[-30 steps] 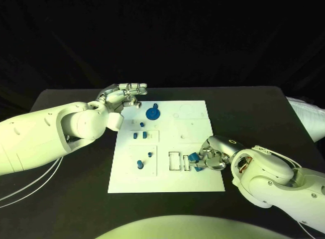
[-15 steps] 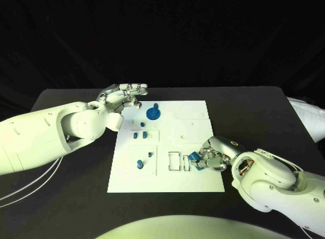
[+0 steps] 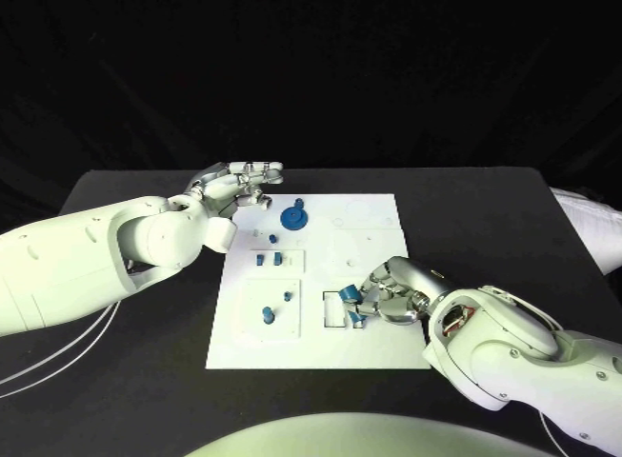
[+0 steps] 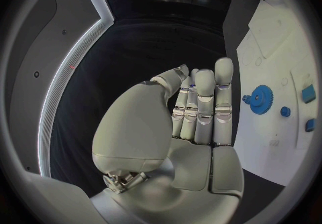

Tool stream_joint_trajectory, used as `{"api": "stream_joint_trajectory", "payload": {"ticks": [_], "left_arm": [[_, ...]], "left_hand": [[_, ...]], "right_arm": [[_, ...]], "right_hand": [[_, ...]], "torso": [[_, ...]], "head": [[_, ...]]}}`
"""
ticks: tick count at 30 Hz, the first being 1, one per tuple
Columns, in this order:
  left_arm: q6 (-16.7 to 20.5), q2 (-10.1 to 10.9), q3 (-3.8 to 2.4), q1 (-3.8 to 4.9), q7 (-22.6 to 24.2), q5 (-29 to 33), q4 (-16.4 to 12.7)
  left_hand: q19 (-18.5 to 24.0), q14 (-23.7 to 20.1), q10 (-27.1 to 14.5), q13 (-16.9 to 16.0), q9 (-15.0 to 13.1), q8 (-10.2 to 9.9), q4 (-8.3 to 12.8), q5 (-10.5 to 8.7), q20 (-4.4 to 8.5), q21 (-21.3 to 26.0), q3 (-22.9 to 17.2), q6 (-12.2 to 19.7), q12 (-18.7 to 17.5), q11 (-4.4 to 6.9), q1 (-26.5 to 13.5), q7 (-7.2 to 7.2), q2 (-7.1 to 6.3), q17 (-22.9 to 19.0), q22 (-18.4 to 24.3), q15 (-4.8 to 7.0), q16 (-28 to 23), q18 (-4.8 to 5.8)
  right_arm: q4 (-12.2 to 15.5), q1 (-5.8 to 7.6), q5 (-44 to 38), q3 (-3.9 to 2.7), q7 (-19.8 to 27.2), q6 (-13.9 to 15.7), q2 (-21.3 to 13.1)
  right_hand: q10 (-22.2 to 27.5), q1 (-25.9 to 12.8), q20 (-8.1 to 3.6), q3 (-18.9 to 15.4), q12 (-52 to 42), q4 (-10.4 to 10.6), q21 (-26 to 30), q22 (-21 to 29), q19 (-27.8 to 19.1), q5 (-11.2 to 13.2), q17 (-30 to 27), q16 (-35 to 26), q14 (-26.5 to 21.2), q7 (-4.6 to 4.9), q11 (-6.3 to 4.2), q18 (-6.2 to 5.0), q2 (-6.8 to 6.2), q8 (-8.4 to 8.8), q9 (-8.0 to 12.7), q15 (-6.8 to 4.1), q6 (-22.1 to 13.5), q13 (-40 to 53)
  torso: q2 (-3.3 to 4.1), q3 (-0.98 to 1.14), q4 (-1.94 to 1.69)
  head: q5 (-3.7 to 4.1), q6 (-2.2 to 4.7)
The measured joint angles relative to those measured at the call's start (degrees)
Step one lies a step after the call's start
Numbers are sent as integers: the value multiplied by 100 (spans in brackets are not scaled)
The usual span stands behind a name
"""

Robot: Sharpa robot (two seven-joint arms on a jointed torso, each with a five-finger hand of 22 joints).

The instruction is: Assemble the parts on the task board

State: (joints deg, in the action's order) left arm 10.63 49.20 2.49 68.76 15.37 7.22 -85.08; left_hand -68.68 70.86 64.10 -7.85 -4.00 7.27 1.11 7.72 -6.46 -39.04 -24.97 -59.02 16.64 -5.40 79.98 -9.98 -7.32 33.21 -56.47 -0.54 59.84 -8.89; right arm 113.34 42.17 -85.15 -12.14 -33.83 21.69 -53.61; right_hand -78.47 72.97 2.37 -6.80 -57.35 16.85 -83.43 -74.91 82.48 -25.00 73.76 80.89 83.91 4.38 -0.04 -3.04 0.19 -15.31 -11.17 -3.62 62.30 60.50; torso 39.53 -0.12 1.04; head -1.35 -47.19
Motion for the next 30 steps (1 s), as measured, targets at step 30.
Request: {"api": "stream_joint_trajectory", "payload": {"ticks": [30], "left_arm": [[-13, -2, 0, 0, -13, -10, -10]], "left_hand": [[0, -20, -32, 1, 5, 0, -6, 0, 0, 23, 38, 0, 0, -32, 0, 0, 0, -15, 10, -21, 1, 0]], "right_arm": [[-429, 3, -12, 6, -58, -440, 426]], "right_hand": [[10, -1335, 1, -647, 468, -24, 54, -3, -45, 2032, -174, -78, 21, -43, -32, -1, -167, -108, -519, -20, 45, -44]], "torso": [[8, 4, -9]], "head": [[-55, -21]]}}
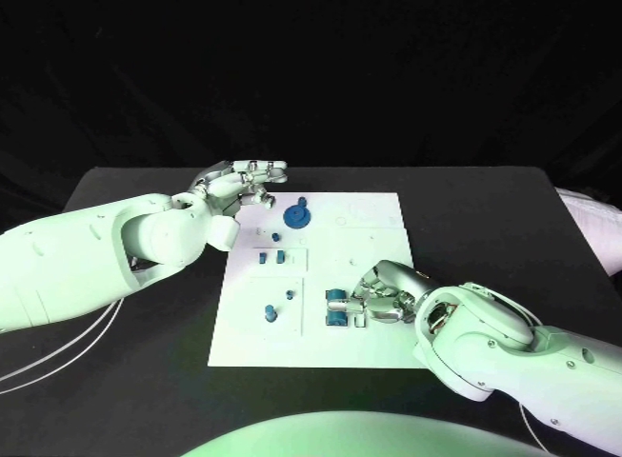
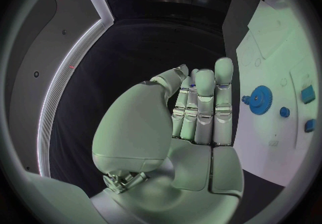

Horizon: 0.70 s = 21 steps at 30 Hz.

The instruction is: Assemble the parts on the task board

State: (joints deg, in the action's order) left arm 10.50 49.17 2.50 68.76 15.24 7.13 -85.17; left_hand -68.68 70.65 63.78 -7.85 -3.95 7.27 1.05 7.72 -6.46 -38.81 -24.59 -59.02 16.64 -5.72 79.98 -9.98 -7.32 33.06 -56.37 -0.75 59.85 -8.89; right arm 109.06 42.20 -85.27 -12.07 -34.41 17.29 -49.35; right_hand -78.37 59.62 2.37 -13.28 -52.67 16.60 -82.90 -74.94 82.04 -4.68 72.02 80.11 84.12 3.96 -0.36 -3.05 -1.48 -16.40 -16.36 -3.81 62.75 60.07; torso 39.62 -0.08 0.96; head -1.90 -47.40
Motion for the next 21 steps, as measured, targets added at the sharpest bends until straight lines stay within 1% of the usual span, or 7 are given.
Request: {"api": "stream_joint_trajectory", "payload": {"ticks": [2, 4, 8, 10, 13, 18, 21], "left_arm": [[0, 0, 0, 0, -1, 0, 0], [-1, 0, 0, 0, -2, 0, 1], [-4, -3, 0, 0, -4, -1, 2], [-6, -3, 0, 0, -6, -2, 3], [-8, -3, 0, 0, -8, -2, 3], [-10, 0, 0, 0, -13, -3, 3], [-12, 0, 0, 0, -15, -3, 3]], "left_hand": [[0, 0, 0, 0, 0, 0, 0, 0, 0, 0, 0, 0, 0, 0, 0, 0, 0, 0, 0, 0, 0, 0], [0, 0, 0, 0, 0, 0, 0, 0, 0, 0, 0, 0, 0, 0, 0, 0, 0, 0, 0, 0, 0, 0], [0, 0, 0, 0, 0, 0, 0, 0, 0, 0, 0, 0, 0, 0, 0, 0, 0, 0, 0, 0, 0, 0], [0, 0, 0, 0, 0, 0, 0, 0, 0, 0, 0, 0, 0, 0, 0, 0, 0, 0, 0, 0, 0, 0], [0, 0, 0, 0, 0, 0, 0, 0, 0, 0, 0, 0, 0, 0, 0, 0, 0, 1, 0, 0, 0, 0], [0, 0, 0, 0, 0, 0, 0, 0, 0, 0, 0, 0, 0, 0, 0, 0, 0, 1, -1, 0, 0, 0], [0, 0, 0, 0, -1, 0, 0, 0, 0, 0, 0, 0, 0, 0, 0, 0, 0, 1, -1, -1, 0, 0]], "right_arm": [[8, 0, -39, 0, 0, -6, 0], [11, 0, -86, 0, 0, -15, 4], [12, 0, -196, 2, -1, -40, 32], [12, -1, -259, 6, -1, -57, 48], [8, -3, -349, 8, -1, -80, 71], [7, 0, -494, 8, 12, -89, 103], [7, -1, -577, 11, 18, -86, 109]], "right_hand": [[0, 406, 0, 126, 0, -100, 0, 0, 0, -166, 10, 0, 0, 0, 0, 0, 32, 0, -35, 0, 0, 39], [0, 831, 0, 251, 0, -240, 0, 0, 0, -219, 37, 0, -3, 0, 0, 0, 67, 0, -65, -2, 0, 80], [-23, 1443, 0, 361, 0, -576, 0, 0, 0, -216, 93, 0, -20, 0, -22, 0, 78, -24, -108, -20, 0, 136], [-23, 1644, 0, 412, 0, -695, 0, 1, 0, -126, 116, 13, -20, 0, -22, 0, 89, -25, -123, -19, 0, 156], [-23, 1840, 0, 477, 0, -832, 0, 1, 0, -17, 138, 23, -20, 0, -23, 0, 99, -25, -138, -19, 0, 171], [-42, 1929, -23, 531, 0, -886, 0, 1, 23, 26, 156, 23, -18, 0, -41, 0, 103, -25, -153, -22, 0, 189], [-42, 1941, -23, 531, 0, -886, 0, 1, 23, 36, 158, 39, 1, -19, -40, 0, 119, -25, -154, -40, 19, 203]], "torso": [[1, -1, -1], [1, -1, -2], [1, -1, -5], [1, -1, -6], [3, -1, -8], [5, 0, -12], [5, -3, -12]], "head": [[2, -3], [5, -6], [10, -11], [13, -13], [14, -18], [12, -26], [9, -35]]}}
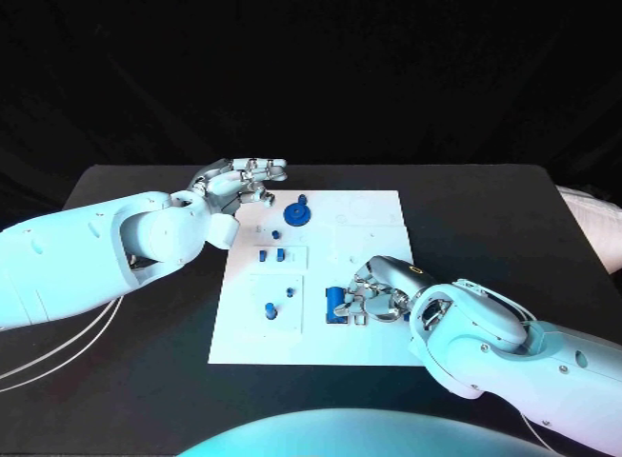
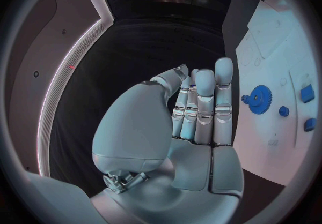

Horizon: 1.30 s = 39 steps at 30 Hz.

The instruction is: Assemble the parts on the task board

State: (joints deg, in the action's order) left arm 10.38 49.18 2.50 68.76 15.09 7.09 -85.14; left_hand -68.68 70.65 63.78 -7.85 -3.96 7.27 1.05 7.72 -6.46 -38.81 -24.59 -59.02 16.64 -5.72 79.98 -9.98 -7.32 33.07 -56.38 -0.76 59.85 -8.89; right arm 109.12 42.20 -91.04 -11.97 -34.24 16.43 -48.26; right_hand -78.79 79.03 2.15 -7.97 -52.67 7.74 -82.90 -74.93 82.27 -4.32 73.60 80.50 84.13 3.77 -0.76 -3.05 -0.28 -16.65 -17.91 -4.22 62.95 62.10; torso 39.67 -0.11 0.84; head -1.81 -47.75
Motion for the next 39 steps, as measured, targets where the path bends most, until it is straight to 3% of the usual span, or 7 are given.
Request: {"api": "stream_joint_trajectory", "payload": {"ticks": [6, 12, 17, 21, 28, 36, 39], "left_arm": [[-3, 1, 0, 0, -4, -1, 1], [-9, 16, 0, 0, -8, -1, 3], [-26, 26, 1, 0, -10, -1, 2], [-35, 33, 2, -1, -11, -1, 2], [-49, 33, 2, -1, -11, -1, 9], [-64, 29, 6, -8, -11, -1, 21], [-67, 29, 6, -10, -12, -2, 23]], "left_hand": [[0, 0, 0, 0, 0, 0, 0, 0, 0, 0, 0, 0, 0, 0, 0, 0, 0, 0, 0, 0, 0, 0], [0, -1, -21, 0, 0, 0, 0, 0, 0, 21, 0, 0, 34, 21, 0, 0, 0, -9, 14, -1, 0, 1], [0, -1, -21, 0, 0, 0, 0, 0, 0, 21, 0, 0, 34, 21, 0, 0, 0, -10, 15, -1, 0, 0], [0, -1, -21, 0, 0, 0, 0, 0, 0, 21, 0, 0, 34, 21, 0, 0, 0, -9, 15, -1, 0, 0], [0, -1, -21, 0, 0, 0, 0, 0, 0, 21, 0, 0, 34, 21, 0, 0, 0, -9, 14, -1, 0, 0], [0, -1, -20, 0, 0, 0, 0, 0, 0, 21, 0, 0, 34, 21, 0, 0, 0, -9, 14, -1, 0, 0], [0, -1, -20, 0, -1, 0, 0, 0, 0, 21, 0, 0, 34, 21, 0, 0, 0, -8, 14, -1, 0, 1]], "right_arm": [[46, -20, -95, 18, 3, 62, -47], [208, -19, 24, -9, -14, 223, -415], [335, 133, 200, -50, -24, 296, -892], [329, 242, 269, -61, -30, 276, -1243], [288, 275, 224, -62, -37, 116, -1502], [302, 243, -33, -61, -37, -144, -1523], [295, 191, -128, -62, -37, -241, -1478]], "right_hand": [[-20, -224, 0, -72, -26, 214, 0, 0, 0, -316, 20, 6, 0, 0, -20, 0, 175, 2, -12, 0, 0, 32], [-20, -468, 0, -119, 25, 453, 0, 1, 0, -681, -5, 6, 0, 8, -20, 0, 178, 39, -12, 0, -71, 9], [15, -440, 1, -118, 134, 453, 0, 1, 0, -746, -17, 6, 0, 67, 14, 0, 149, 161, 19, 0, -222, -25], [43, -321, 2, -103, 236, 468, 0, 1, 1, -952, -19, 6, 0, 84, 43, 0, 122, 216, 33, 0, -249, -80], [43, -317, 22, -103, 236, 468, -25, 1, 21, -978, 18, 6, 0, 84, 43, 0, 117, 216, 33, 0, -249, -70], [43, -318, 23, -136, 236, 563, -32, 2, 21, -908, 20, 5, 0, 41, 43, 0, 116, 216, -15, 1, -162, -62], [43, -396, 23, -179, 265, 625, -32, 2, 21, -886, 12, 5, 0, 61, 43, 0, 38, 216, -39, 1, -143, -62]], "torso": [[0, 0, -1], [-7, 2, 9], [-15, -5, 27], [-25, -8, 58], [-32, -1, 98], [-33, -5, 94], [-33, -7, 90]], "head": [[2, -1], [31, 9], [67, 32], [93, 47], [90, 62], [105, 55], [106, 46]]}}
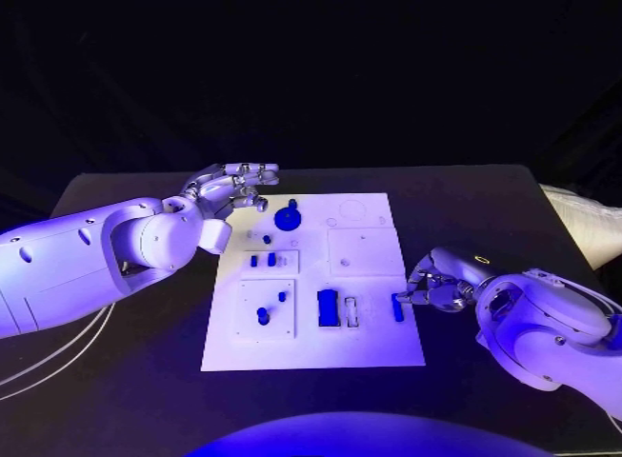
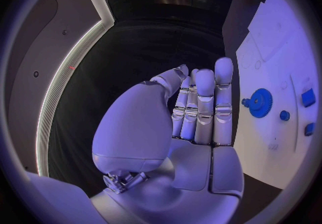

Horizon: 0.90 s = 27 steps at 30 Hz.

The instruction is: Assemble the parts on the task board

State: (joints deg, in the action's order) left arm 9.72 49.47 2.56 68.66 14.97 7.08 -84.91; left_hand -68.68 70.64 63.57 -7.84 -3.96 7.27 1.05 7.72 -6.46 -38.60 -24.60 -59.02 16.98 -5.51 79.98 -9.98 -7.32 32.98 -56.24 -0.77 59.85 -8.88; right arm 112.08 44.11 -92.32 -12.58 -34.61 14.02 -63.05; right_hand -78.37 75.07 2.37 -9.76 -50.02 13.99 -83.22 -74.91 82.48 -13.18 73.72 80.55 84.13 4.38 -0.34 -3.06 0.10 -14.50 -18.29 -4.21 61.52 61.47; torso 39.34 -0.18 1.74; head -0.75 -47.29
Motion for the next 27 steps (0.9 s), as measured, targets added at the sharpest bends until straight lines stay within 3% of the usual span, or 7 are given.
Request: {"api": "stream_joint_trajectory", "payload": {"ticks": [5, 14, 27], "left_arm": [[-2, 2, 1, -1, -2, 0, 0], [-2, 2, 1, -3, -11, -1, 4], [1, -6, 1, -4, -16, -20, 10]], "left_hand": [[0, 0, 0, 0, 0, 0, 0, 0, 0, 0, 0, 0, 0, 0, 0, 0, 0, 0, 0, 0, 0, 0], [0, 0, 0, 0, 0, 0, 0, 0, 0, 0, 0, 0, 0, 0, 0, 0, 0, 0, -1, 0, 0, 0], [0, 0, 0, 0, 0, 0, 0, 0, 0, 0, 0, 0, 0, 0, 0, 0, 0, 1, -1, 0, 0, -1]], "right_arm": [[-14, -86, -112, 2, 0, -110, 75], [-86, -128, -295, 2, 0, -217, 165], [-263, -163, -701, -16, -1, -438, 399]], "right_hand": [[0, -57, 0, -42, 24, 120, 0, 0, 0, 22, -14, 0, 0, 0, 0, 0, -57, 0, -29, 0, 0, -5], [0, -7, 0, -41, 24, 119, 0, 0, 0, -46, -14, 0, 0, -3, 0, 0, -104, 0, -58, 0, 3, -5], [-1, 473, 0, 135, 91, -56, 0, -4, 0, 91, -14, 0, 0, -29, 1, 0, -62, 11, -165, 0, 31, -7]], "torso": [[4, -1, -1], [1, -5, -1], [0, -4, -4]], "head": [[-16, -9], [-31, -34], [-27, -54]]}}
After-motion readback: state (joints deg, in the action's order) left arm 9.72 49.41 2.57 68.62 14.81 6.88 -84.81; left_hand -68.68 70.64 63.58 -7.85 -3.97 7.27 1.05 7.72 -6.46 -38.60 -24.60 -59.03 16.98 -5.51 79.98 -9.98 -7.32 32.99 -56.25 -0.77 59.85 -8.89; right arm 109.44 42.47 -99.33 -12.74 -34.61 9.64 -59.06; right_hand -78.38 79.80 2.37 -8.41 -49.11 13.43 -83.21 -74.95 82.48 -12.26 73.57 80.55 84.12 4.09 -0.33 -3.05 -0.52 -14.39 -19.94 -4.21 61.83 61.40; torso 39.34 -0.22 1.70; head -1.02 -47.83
